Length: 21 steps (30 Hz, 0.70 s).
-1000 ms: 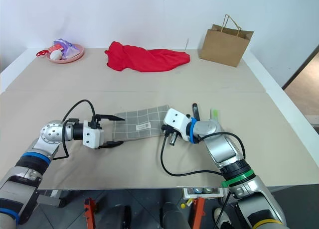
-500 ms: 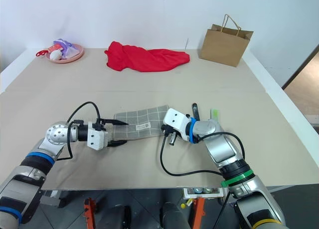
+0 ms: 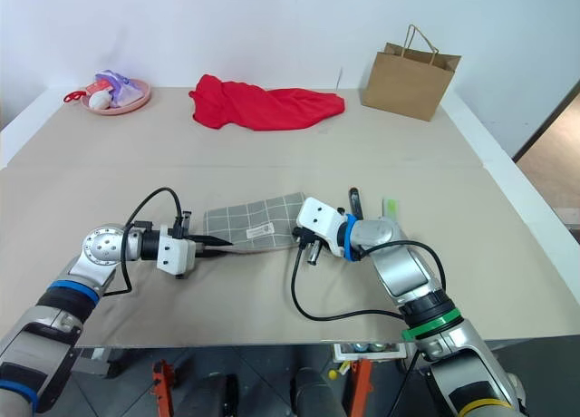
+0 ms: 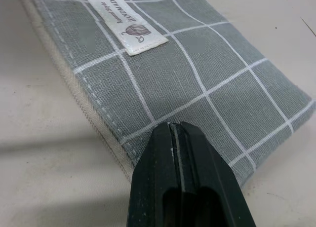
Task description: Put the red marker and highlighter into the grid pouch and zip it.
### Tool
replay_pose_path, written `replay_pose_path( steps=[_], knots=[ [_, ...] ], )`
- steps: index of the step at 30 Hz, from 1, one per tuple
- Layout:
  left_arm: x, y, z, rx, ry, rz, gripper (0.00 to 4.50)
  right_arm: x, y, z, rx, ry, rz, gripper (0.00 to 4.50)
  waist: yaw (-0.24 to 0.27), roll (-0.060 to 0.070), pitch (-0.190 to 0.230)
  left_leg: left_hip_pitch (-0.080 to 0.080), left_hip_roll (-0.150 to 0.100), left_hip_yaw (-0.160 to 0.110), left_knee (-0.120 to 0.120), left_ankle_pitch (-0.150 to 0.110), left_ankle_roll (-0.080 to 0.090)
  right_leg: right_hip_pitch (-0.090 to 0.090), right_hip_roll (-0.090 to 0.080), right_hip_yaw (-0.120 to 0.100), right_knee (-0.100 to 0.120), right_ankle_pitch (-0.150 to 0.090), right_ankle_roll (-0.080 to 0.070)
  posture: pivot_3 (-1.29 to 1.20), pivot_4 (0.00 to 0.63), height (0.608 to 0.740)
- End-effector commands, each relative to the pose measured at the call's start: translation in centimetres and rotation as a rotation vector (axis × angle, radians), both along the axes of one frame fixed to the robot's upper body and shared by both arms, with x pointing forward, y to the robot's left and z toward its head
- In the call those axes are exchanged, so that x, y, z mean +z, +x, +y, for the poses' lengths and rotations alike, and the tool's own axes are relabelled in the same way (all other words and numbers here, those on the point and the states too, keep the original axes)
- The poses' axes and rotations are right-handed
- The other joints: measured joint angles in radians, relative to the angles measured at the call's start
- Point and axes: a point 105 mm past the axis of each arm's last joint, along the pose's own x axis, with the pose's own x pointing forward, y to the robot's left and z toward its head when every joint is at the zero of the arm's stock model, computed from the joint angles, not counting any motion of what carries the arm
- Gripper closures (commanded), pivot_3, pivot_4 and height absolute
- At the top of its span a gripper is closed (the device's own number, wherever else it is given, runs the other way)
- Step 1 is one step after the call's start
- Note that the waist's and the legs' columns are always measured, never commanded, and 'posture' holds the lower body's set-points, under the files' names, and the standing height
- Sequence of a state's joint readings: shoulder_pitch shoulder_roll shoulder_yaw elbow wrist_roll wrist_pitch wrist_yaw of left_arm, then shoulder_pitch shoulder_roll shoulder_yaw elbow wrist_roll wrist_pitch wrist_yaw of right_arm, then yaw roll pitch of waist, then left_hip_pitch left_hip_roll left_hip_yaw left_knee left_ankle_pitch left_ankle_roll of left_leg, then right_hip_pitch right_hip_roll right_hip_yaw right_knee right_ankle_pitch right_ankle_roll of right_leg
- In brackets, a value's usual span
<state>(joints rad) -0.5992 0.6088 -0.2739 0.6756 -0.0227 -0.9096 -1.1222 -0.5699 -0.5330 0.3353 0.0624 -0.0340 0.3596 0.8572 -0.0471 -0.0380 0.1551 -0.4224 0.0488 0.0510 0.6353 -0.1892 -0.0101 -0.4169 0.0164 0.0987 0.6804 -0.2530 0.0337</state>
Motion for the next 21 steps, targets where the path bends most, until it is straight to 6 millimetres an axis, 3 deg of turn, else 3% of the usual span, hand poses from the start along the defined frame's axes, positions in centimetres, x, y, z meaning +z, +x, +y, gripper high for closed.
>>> replay_pose_path(
  steps=[1, 2, 3, 6, 11, 12, 21],
  knots=[
    [0.7, -0.3, 0.2, -0.008, -0.009, -0.021, 4.40, -0.1, 0.1, -0.2, -0.003, 0.013, 0.023, 4.50, 0.000, 0.000, 0.000, 0.000, 0.000, 0.000, 0.000, 0.000, 0.000, 0.000, 0.000, 0.000, 0.000, 0.000, 0.000, 0.00, 0.150, 0.740],
    [0.6, -0.3, 0.3, -0.005, -0.002, -0.018, 4.40, 0.0, 0.0, -0.1, -0.001, 0.026, 0.029, 4.50, 0.000, 0.000, 0.000, 0.000, 0.000, 0.000, 0.000, 0.000, 0.000, 0.000, 0.000, 0.000, 0.000, 0.000, 0.000, 0.00, 0.150, 0.740],
    [0.6, -0.3, 0.4, -0.001, 0.003, -0.018, 4.50, 0.2, 0.0, 0.0, 0.000, 0.036, 0.032, 3.85, 0.000, 0.000, 0.000, 0.000, 0.000, 0.000, 0.000, 0.000, 0.000, 0.000, 0.000, 0.000, 0.000, 0.000, 0.000, 0.00, 0.150, 0.740],
    [0.4, -0.5, 0.5, 0.005, 0.005, -0.007, 4.50, 0.6, -0.5, 0.4, 0.025, 0.079, 0.061, 2.90, -0.001, 0.000, 0.000, 0.000, 0.000, 0.000, 0.000, 0.000, 0.000, 0.000, 0.000, 0.000, 0.000, 0.000, 0.000, 0.00, 0.150, 0.740],
    [0.7, -0.2, 0.7, 0.049, -0.037, 0.004, 4.50, 2.0, -1.5, 0.8, 0.058, 0.174, 0.116, 0.39, 0.000, 0.000, 0.000, 0.000, 0.000, 0.000, -0.001, 0.000, 0.000, -0.001, 0.000, 0.000, 0.000, -0.001, -0.001, 0.00, 0.150, 0.740],
    [0.8, -0.2, 0.7, 0.060, -0.048, 0.007, 4.50, 2.7, -1.7, 0.8, 0.068, 0.211, 0.128, 0.08, 0.000, 0.000, 0.000, 0.000, 0.000, 0.000, -0.001, 0.000, 0.000, -0.001, 0.000, 0.000, 0.000, -0.001, -0.001, 0.00, 0.150, 0.740],
    [1.6, 1.0, 1.4, 0.225, -0.165, 0.026, 4.50, 8.5, -2.8, -0.6, 0.090, 0.438, 0.126, 0.08, 0.000, 0.001, 0.001, -0.002, 0.000, 0.000, -0.001, 0.000, 0.000, -0.002, -0.002, 0.000, 0.000, -0.001, 0.000, 0.00, 0.150, 0.740]
  ],
)
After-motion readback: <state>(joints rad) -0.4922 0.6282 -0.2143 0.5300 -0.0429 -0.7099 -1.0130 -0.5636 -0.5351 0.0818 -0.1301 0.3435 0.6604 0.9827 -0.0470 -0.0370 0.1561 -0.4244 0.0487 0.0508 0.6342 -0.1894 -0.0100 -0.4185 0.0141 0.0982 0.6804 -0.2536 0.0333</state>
